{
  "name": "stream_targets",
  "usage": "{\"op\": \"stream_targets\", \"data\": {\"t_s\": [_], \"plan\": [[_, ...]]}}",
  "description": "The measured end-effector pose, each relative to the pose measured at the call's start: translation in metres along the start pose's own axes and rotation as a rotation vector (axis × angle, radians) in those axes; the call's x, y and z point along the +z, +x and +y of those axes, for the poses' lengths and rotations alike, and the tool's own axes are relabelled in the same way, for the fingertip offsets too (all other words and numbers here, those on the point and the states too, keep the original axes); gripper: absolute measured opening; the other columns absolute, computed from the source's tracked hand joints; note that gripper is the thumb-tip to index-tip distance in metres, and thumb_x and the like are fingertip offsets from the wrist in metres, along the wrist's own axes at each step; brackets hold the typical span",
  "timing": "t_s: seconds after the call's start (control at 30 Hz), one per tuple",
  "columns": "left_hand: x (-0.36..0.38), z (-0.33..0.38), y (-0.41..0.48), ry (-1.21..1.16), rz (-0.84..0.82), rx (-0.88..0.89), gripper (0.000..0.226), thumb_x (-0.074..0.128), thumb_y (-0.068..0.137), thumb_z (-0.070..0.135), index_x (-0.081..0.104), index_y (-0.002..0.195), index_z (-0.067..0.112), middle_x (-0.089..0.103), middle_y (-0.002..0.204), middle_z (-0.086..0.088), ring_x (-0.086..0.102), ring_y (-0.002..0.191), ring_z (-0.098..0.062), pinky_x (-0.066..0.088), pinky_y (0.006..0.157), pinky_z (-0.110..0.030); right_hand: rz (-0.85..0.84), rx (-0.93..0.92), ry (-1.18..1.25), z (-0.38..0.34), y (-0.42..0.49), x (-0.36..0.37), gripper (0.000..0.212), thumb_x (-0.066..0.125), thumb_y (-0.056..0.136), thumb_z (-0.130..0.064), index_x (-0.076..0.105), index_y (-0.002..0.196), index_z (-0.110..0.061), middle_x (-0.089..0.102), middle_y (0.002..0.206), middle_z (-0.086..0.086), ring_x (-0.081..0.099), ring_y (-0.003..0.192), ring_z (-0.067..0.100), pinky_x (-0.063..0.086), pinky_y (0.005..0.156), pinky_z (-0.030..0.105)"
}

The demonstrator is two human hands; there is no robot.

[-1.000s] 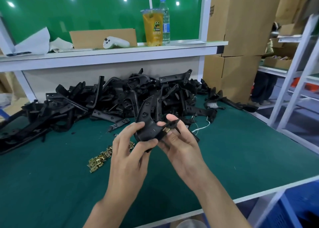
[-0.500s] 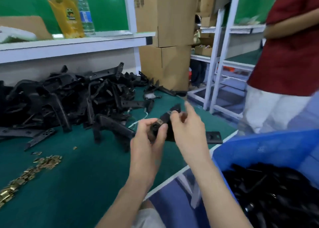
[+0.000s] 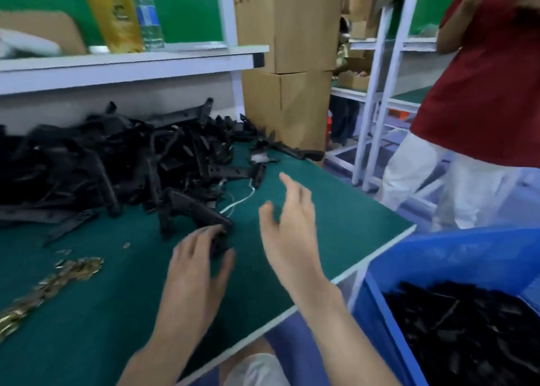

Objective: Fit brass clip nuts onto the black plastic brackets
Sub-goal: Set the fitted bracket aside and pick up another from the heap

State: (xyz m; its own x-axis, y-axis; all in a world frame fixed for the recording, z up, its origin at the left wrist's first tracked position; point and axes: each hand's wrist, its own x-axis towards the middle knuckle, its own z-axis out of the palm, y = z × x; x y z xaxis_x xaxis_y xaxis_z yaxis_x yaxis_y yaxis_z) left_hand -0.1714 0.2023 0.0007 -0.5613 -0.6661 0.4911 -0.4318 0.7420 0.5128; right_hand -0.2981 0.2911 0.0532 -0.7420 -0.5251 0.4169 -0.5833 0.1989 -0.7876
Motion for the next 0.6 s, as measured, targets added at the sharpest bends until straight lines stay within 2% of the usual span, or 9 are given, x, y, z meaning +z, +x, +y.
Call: {"op": "stream_targets", "data": {"t_s": [0.07,0.13,0.2,0.3,0.37,0.43,0.53,0.6], "plan": [[-0.038,-0.056,-0.016,0.277,0.053,-0.129,0.060,0.058,0.088,0.045,0.057,0.135,0.008,0.059,0.133,-0.017,0.048,0.129,-0.036,0.039,0.110,-0.052,-0.139,-0.072,-0.001,-0.019,-0.002,0.049,0.055,0.047,0.102,-0.027,0.029,0.154,-0.022,0.036,0.147,-0.003,0.032,0.133,0.016,0.033,0.110,0.032],[-0.071,-0.099,-0.030,0.471,0.013,-0.351,0.081,0.051,0.084,0.060,0.048,0.144,0.007,0.048,0.144,-0.026,0.036,0.138,-0.049,0.028,0.114,-0.063,-0.281,-0.140,-0.023,-0.036,-0.009,0.095,0.055,0.046,0.103,-0.027,0.028,0.155,-0.019,0.038,0.146,0.000,0.033,0.135,0.018,0.034,0.113,0.036],[-0.094,-0.127,-0.039,0.551,-0.074,-0.575,0.097,0.039,0.080,0.077,0.031,0.155,0.015,0.029,0.158,-0.026,0.018,0.147,-0.049,0.013,0.118,-0.063,-0.387,-0.212,-0.064,-0.047,-0.017,0.135,0.055,0.045,0.104,-0.027,0.027,0.155,-0.019,0.039,0.147,0.002,0.035,0.136,0.020,0.034,0.114,0.036],[-0.116,-0.158,-0.037,0.526,-0.097,-0.733,0.104,0.027,0.078,0.088,0.014,0.159,0.024,0.012,0.164,-0.022,0.008,0.150,-0.046,0.008,0.121,-0.059,-0.512,-0.268,-0.105,-0.059,-0.026,0.184,0.055,0.045,0.105,-0.028,0.027,0.156,-0.019,0.040,0.149,0.003,0.036,0.139,0.021,0.034,0.115,0.038],[-0.119,-0.170,-0.031,0.470,-0.116,-0.745,0.101,0.027,0.080,0.087,0.012,0.159,0.027,0.011,0.166,-0.018,0.008,0.152,-0.041,0.009,0.122,-0.055,-0.570,-0.307,-0.150,-0.063,-0.027,0.208,0.055,0.044,0.105,-0.029,0.026,0.156,-0.020,0.039,0.151,0.003,0.036,0.139,0.022,0.033,0.116,0.038],[-0.116,-0.180,-0.022,0.462,-0.130,-0.652,0.092,0.031,0.086,0.082,0.014,0.159,0.028,0.017,0.166,-0.010,0.011,0.153,-0.032,0.012,0.124,-0.050,-0.542,-0.360,-0.185,-0.066,-0.024,0.224,0.053,0.045,0.105,-0.027,0.029,0.155,-0.020,0.041,0.150,0.003,0.035,0.141,0.022,0.031,0.118,0.038],[-0.110,-0.189,-0.005,0.382,-0.131,-0.505,0.080,0.039,0.092,0.073,0.024,0.157,0.031,0.028,0.163,0.002,0.018,0.153,-0.020,0.014,0.124,-0.040,-0.361,-0.431,-0.281,-0.066,-0.011,0.233,0.049,0.049,0.103,-0.023,0.039,0.150,-0.020,0.045,0.148,0.003,0.032,0.144,0.024,0.023,0.123,0.042],[-0.107,-0.191,0.006,0.347,-0.111,-0.455,0.066,0.045,0.095,0.067,0.038,0.151,0.033,0.040,0.156,0.008,0.029,0.147,-0.018,0.021,0.121,-0.035,-0.249,-0.443,-0.334,-0.065,-0.002,0.233,0.048,0.054,0.099,-0.021,0.045,0.147,-0.019,0.047,0.149,0.007,0.032,0.146,0.029,0.020,0.124,0.049]]}}
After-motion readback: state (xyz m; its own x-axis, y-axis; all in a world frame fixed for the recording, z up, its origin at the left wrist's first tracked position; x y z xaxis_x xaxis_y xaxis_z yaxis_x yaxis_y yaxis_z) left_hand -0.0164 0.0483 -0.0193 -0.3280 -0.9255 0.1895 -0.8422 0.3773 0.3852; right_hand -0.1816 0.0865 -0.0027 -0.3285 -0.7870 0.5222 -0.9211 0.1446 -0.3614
